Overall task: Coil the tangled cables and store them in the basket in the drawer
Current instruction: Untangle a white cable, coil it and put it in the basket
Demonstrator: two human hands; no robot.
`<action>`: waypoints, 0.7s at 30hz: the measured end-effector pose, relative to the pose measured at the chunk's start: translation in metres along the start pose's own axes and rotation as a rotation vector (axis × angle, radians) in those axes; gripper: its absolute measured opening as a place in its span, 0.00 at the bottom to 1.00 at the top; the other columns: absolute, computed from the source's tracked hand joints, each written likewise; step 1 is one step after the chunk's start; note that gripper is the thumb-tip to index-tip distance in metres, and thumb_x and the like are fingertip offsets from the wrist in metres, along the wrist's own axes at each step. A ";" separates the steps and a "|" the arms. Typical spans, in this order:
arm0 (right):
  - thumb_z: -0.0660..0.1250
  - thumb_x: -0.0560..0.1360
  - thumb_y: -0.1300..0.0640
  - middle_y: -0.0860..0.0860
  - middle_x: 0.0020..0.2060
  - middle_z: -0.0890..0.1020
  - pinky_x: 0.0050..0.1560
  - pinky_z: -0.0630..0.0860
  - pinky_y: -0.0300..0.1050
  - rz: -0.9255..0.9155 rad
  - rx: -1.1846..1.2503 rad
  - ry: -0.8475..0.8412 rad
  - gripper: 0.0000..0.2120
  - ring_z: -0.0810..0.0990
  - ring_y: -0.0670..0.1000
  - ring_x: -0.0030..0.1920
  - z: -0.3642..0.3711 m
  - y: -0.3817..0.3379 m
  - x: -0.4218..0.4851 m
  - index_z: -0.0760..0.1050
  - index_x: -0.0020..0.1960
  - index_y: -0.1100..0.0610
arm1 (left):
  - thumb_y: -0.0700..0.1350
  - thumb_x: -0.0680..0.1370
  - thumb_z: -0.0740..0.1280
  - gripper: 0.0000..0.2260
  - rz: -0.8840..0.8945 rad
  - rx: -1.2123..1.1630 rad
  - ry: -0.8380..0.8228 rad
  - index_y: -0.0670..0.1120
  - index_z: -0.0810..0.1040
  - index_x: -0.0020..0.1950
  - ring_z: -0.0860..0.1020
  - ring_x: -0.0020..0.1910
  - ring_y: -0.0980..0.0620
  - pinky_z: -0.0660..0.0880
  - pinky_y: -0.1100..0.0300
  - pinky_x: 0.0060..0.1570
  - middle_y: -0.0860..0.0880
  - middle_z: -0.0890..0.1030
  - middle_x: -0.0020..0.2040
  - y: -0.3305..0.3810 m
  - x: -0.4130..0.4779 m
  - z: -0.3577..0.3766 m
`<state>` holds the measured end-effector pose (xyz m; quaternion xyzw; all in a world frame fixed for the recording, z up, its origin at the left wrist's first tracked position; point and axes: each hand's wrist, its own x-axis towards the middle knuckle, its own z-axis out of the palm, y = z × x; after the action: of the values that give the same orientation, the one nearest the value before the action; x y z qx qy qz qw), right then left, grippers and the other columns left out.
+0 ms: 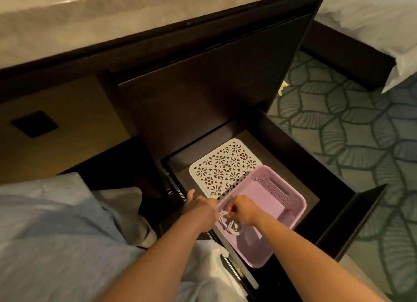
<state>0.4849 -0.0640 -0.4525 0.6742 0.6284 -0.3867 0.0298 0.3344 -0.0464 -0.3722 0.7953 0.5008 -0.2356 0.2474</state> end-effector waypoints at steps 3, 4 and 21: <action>0.68 0.74 0.59 0.56 0.47 0.83 0.53 0.77 0.46 0.030 0.039 0.026 0.06 0.81 0.55 0.49 0.017 0.002 0.008 0.80 0.47 0.62 | 0.51 0.83 0.55 0.15 0.011 0.017 0.002 0.47 0.71 0.65 0.68 0.67 0.47 0.43 0.50 0.74 0.45 0.76 0.61 0.000 -0.001 -0.001; 0.68 0.74 0.60 0.56 0.47 0.83 0.53 0.76 0.45 0.048 0.050 0.038 0.06 0.80 0.55 0.49 0.020 0.003 0.009 0.79 0.48 0.62 | 0.51 0.83 0.54 0.15 0.014 0.019 0.006 0.46 0.71 0.65 0.68 0.67 0.47 0.44 0.50 0.74 0.45 0.76 0.61 0.000 -0.002 -0.003; 0.67 0.74 0.61 0.55 0.48 0.82 0.47 0.72 0.37 0.114 0.140 0.051 0.07 0.78 0.52 0.46 0.032 0.008 0.016 0.80 0.51 0.61 | 0.51 0.83 0.56 0.16 -0.040 -0.210 -0.014 0.48 0.70 0.68 0.62 0.71 0.47 0.55 0.54 0.72 0.44 0.73 0.65 0.000 -0.003 -0.002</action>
<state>0.4753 -0.0691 -0.4871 0.7190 0.5610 -0.4102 -0.0112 0.3333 -0.0469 -0.3685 0.7533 0.5366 -0.1921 0.3281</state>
